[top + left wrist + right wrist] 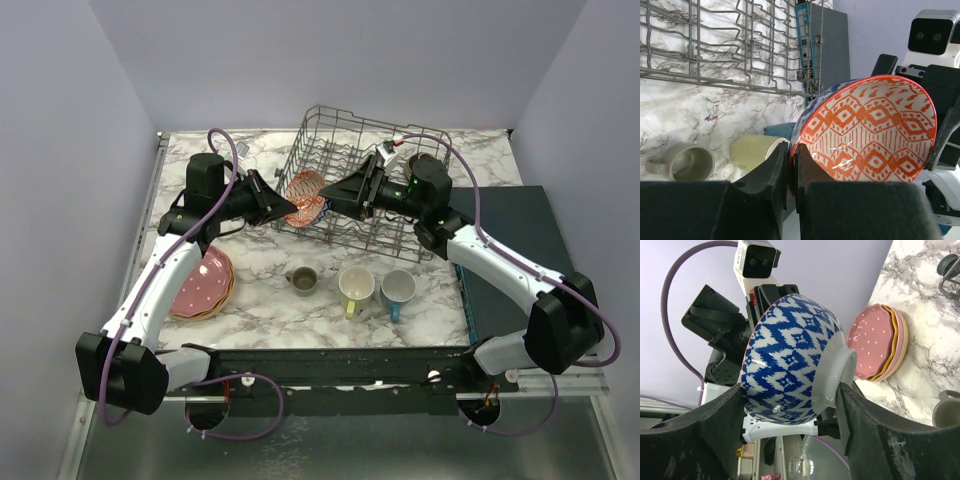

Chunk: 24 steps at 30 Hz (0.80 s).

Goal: Load the mixed dishes into the dish rack
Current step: Turn the bowl upside down on the dish rack.

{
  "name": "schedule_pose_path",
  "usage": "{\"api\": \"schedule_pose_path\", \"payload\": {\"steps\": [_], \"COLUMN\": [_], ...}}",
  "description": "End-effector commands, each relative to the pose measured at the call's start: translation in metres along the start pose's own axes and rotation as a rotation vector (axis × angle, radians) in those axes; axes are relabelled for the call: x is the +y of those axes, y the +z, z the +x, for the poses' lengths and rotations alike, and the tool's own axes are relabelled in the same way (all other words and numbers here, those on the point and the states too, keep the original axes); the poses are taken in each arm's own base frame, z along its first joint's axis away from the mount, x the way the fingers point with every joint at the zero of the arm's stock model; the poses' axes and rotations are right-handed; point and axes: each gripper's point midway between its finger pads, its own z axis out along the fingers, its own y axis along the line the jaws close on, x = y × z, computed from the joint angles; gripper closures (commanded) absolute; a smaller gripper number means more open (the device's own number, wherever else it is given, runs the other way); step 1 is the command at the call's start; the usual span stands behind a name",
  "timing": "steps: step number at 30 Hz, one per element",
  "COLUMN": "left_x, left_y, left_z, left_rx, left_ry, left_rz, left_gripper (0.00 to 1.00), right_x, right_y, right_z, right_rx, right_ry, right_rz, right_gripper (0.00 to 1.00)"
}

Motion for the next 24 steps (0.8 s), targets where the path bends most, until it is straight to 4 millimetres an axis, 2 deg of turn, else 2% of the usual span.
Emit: {"api": "schedule_pose_path", "payload": {"steps": [1,4,16,24], "left_x": [-0.006,-0.005,-0.005,-0.004], "left_y": [-0.004,-0.003,-0.005,-0.007], "left_z": [-0.002,-0.001,-0.003,-0.003], "left_rx": [-0.032,-0.033,-0.045,-0.049], "left_ry": [0.028,0.024,0.042,0.067], "left_rz": [0.026,0.022,0.017,0.004], "left_gripper": [0.99,0.94,0.61,0.5], "right_x": [0.018,0.018,0.016,0.008], "right_y": [-0.005,-0.006,-0.009,-0.013], "right_z": [-0.002,-0.003,-0.016,-0.026], "right_rx": [-0.028,-0.03,-0.081,-0.112], "right_ry": [-0.04,-0.053,-0.133,-0.176], "right_rz": [-0.045,-0.036,0.062,0.136], "right_gripper": [0.48,0.51,0.54,0.55]}}
